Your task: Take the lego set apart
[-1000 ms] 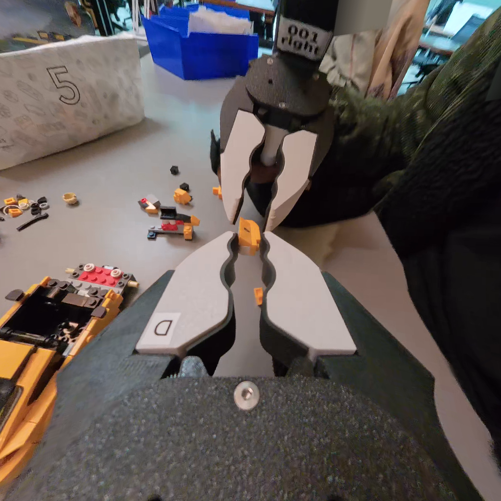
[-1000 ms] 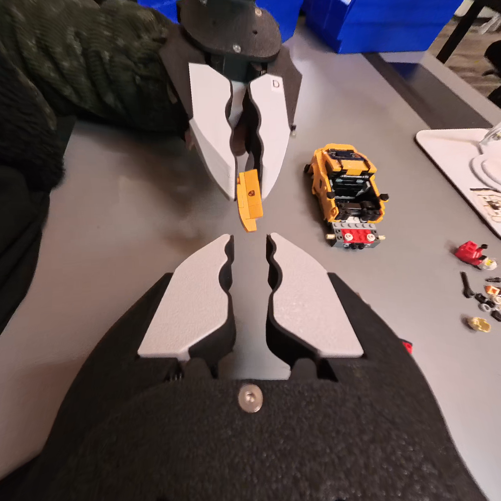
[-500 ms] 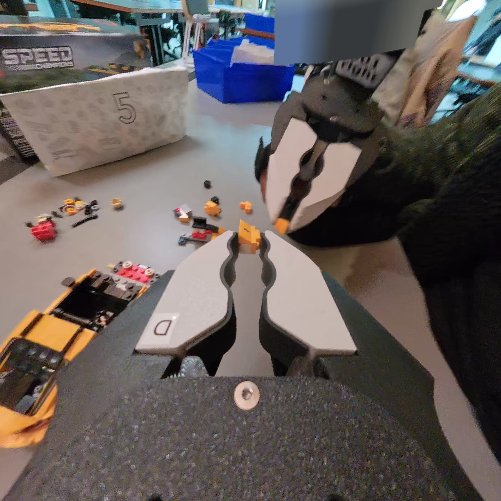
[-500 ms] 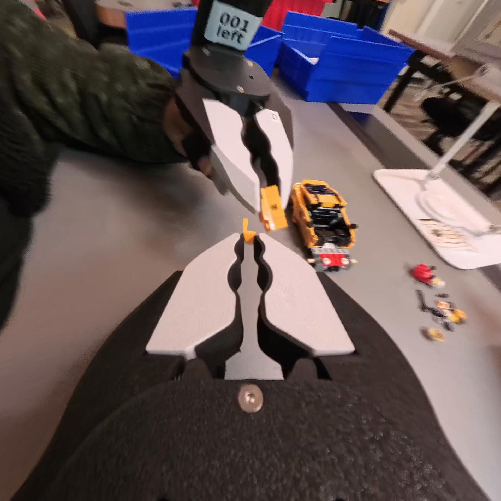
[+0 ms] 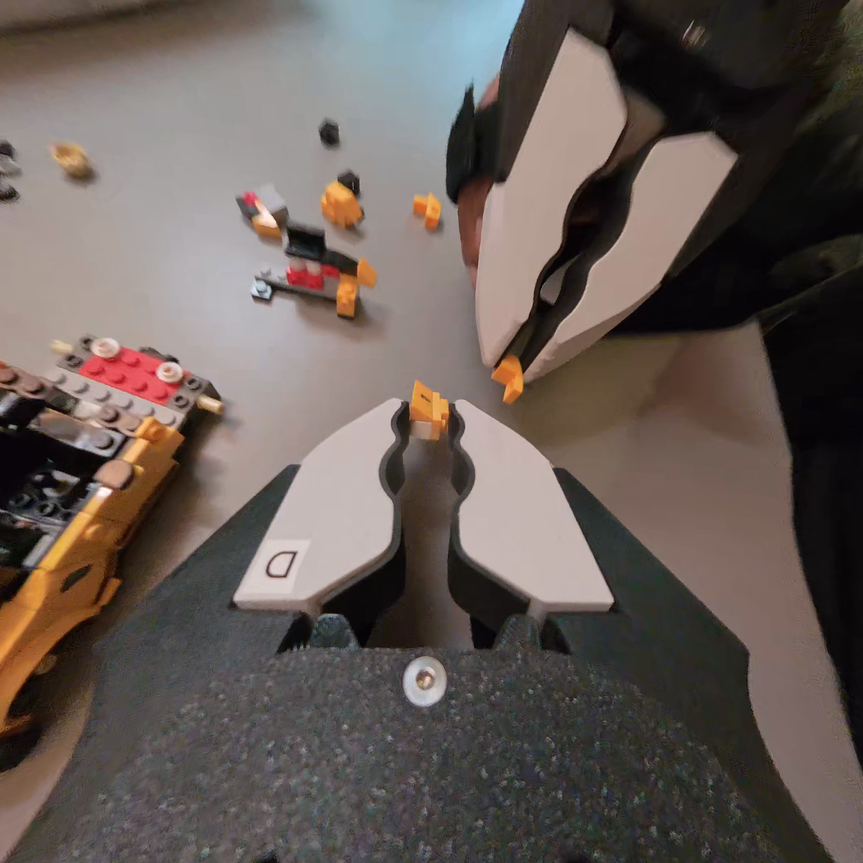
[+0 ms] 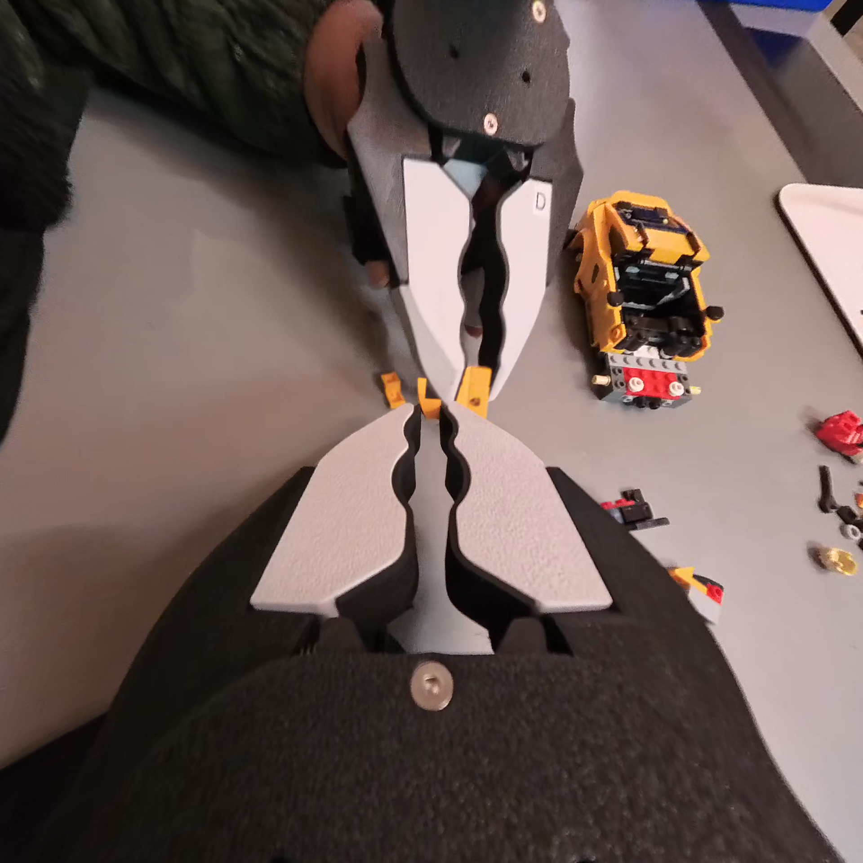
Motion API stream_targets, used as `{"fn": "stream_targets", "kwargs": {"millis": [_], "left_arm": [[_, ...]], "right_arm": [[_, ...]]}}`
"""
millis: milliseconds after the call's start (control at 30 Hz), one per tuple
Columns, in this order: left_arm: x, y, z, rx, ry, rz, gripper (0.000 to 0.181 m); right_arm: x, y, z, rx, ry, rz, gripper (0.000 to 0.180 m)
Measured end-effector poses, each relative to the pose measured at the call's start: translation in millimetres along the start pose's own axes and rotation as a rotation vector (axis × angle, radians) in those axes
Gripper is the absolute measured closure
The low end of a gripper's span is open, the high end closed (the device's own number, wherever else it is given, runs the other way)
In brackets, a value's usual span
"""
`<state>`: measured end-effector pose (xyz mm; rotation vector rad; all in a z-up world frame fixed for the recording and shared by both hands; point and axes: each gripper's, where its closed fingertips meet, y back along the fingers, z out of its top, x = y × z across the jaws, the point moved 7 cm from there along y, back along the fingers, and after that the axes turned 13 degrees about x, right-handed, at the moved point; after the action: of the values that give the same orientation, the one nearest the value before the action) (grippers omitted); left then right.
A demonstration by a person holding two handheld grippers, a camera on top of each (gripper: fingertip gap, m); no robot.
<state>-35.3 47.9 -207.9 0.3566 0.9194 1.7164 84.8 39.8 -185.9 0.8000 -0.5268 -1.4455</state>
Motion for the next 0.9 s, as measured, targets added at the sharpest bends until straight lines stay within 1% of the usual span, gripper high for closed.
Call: {"fn": "stream_targets", "kwargs": {"millis": [33, 100, 167, 233, 300, 333, 400, 500, 667, 733, 900], "left_arm": [[0.7, -4.7, -2.3, 0.045, -0.002, 0.011, 0.165], [0.6, -7.3, -3.3, 0.072, -0.013, 0.024, 0.164], [0.3, -7.6, -5.5, 0.092, -0.023, 0.029, 0.155], [0.0, -4.2, -7.1, 0.097, -0.027, 0.022, 0.146], [0.9, 4.8, -6.3, 0.061, -0.025, 0.017, 0.145], [-0.4, 10.2, -4.3, 0.022, -0.014, -0.019, 0.148], [-6.7, 19.5, 1.9, -0.068, 0.026, -0.148, 0.159], [-12.1, 24.8, 11.2, -0.17, 0.115, -0.284, 0.161], [-6.5, 27.0, 19.2, -0.298, 0.279, -0.352, 0.162], [-3.3, 27.9, 20.2, -0.325, 0.332, -0.365, 0.168], [-2.1, 31.5, 21.4, -0.339, 0.35, -0.357, 0.173]], "right_arm": [[-0.2, -0.8, -0.9, 0.005, -0.001, 0.002, 0.172], [-0.9, -0.5, -1.3, 0.003, -0.008, -0.002, 0.172], [-2.2, 0.5, -1.0, -0.006, -0.014, -0.009, 0.172], [-3.1, 1.1, -1.0, -0.013, -0.018, -0.017, 0.172], [-4.1, 2.7, -0.1, -0.026, -0.013, -0.039, 0.172], [-4.6, 4.0, 0.8, -0.037, -0.009, -0.055, 0.172], [-6.0, 7.3, 3.4, -0.068, 0.001, -0.094, 0.172], [-7.7, 12.2, 7.9, -0.111, 0.022, -0.169, 0.172], [-6.9, 14.9, 14.4, -0.118, 0.095, -0.323, 0.172], [-5.5, 14.7, 17.4, -0.116, 0.125, -0.373, 0.172], [-3.8, 14.8, 22.5, -0.113, 0.176, -0.482, 0.173]]}}
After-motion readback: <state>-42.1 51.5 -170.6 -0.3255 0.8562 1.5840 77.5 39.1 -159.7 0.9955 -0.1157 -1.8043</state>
